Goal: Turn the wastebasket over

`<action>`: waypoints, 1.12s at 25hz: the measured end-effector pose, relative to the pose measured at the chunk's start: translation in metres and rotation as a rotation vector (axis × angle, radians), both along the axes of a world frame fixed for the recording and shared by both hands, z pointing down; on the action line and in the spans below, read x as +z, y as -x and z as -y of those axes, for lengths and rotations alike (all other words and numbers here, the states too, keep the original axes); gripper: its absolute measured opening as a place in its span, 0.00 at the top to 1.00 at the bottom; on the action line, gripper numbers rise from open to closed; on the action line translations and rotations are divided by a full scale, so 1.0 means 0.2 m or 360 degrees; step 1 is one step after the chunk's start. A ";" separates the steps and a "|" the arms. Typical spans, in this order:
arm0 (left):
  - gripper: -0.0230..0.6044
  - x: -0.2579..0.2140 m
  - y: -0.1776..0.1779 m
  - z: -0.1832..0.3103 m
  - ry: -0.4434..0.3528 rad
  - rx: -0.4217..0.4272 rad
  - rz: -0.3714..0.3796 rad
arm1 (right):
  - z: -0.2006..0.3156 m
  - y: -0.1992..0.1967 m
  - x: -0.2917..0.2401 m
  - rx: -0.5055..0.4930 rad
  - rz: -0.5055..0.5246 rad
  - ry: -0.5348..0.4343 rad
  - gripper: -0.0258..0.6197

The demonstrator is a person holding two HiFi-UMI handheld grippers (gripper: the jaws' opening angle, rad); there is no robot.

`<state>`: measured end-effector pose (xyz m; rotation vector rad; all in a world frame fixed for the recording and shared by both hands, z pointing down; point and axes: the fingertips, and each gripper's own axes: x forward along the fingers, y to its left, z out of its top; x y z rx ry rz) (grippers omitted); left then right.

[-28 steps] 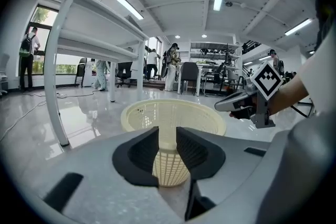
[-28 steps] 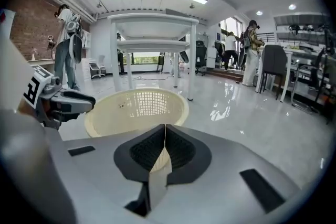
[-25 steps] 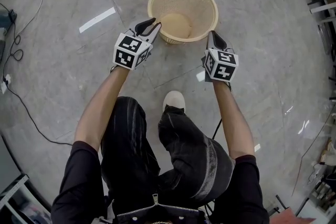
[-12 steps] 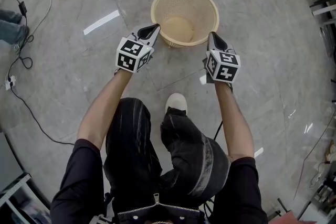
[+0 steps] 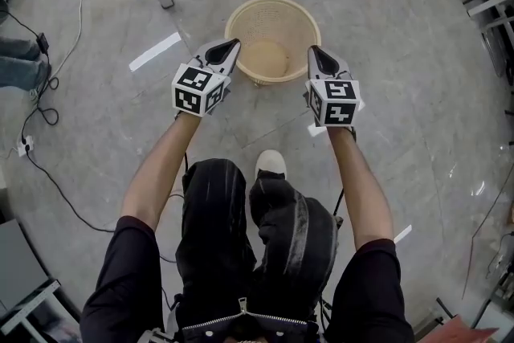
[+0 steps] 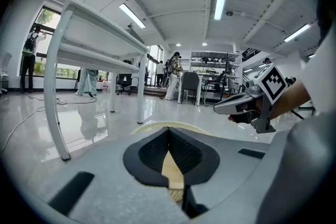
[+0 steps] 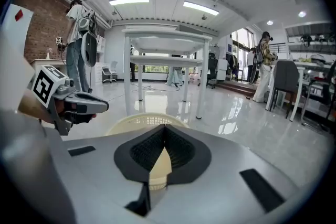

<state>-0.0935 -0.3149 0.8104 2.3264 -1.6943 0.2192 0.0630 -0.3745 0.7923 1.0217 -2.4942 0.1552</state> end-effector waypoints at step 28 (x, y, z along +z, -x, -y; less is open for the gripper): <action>0.96 -2.54 -0.08 -0.30 -0.0067 0.0005 -0.0110 | -0.35 0.17 -2.52 -0.0010 0.0182 0.0006 0.94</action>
